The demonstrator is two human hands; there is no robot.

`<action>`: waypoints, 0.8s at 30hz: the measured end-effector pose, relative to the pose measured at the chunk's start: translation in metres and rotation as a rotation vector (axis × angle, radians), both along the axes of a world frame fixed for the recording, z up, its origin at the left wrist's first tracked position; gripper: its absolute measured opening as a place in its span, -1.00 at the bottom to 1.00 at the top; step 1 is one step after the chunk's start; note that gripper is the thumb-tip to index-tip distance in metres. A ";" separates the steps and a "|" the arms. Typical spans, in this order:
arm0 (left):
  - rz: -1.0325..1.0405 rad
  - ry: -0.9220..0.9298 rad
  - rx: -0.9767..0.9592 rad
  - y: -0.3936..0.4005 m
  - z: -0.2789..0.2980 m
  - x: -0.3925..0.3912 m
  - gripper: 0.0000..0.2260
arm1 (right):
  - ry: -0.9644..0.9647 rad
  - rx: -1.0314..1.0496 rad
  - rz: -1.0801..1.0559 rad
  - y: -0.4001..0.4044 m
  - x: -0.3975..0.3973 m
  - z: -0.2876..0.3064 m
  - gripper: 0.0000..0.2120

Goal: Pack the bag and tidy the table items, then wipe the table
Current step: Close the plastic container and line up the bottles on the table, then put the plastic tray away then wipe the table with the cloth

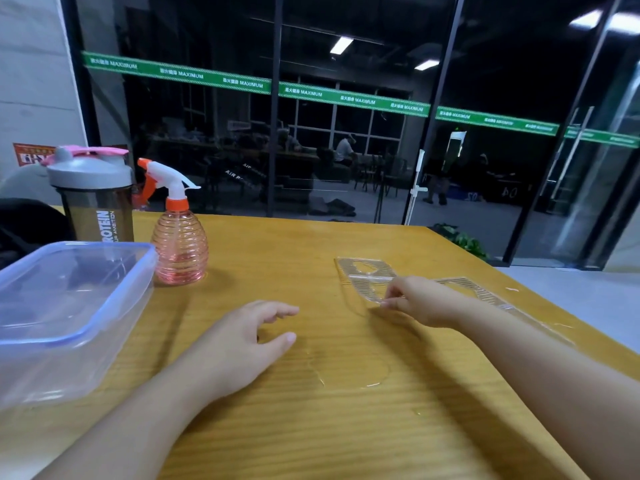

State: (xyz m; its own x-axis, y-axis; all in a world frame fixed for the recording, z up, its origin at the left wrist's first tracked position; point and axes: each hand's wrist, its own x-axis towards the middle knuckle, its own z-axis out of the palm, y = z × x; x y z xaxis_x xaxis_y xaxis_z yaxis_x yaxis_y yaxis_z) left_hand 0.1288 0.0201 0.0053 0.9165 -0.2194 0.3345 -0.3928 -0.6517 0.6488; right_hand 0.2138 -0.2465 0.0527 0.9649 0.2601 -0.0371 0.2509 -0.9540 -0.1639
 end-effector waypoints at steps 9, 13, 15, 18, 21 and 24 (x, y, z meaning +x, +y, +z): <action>0.083 -0.162 0.181 -0.008 0.019 -0.011 -0.73 | -0.123 -0.014 0.083 -0.014 -0.022 -0.001 -0.75; -0.005 -0.359 0.343 -0.038 0.039 -0.021 -0.56 | -0.222 0.008 0.173 -0.013 -0.040 0.004 -0.71; -0.061 -0.332 0.403 -0.061 0.046 -0.022 -0.56 | -0.255 0.008 0.213 -0.013 -0.048 0.009 -0.70; -0.030 -0.292 0.558 -0.093 0.044 -0.013 -0.52 | -0.289 0.007 0.254 -0.014 -0.056 0.015 -0.70; 0.018 -0.241 0.646 -0.115 0.033 0.001 -0.45 | -0.316 -0.010 0.276 -0.017 -0.061 0.018 -0.68; 0.021 -0.215 0.663 -0.133 0.030 0.009 -0.41 | -0.349 -0.047 0.293 -0.025 -0.066 0.019 -0.69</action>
State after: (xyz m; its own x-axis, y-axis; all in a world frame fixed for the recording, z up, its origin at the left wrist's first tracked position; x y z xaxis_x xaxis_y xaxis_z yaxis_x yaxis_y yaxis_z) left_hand 0.1376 -0.1128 0.0357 0.8514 -0.4227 0.3105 -0.4506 -0.8925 0.0206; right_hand 0.1481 -0.2713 0.0717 0.8078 0.5298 0.2586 0.5438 -0.8390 0.0203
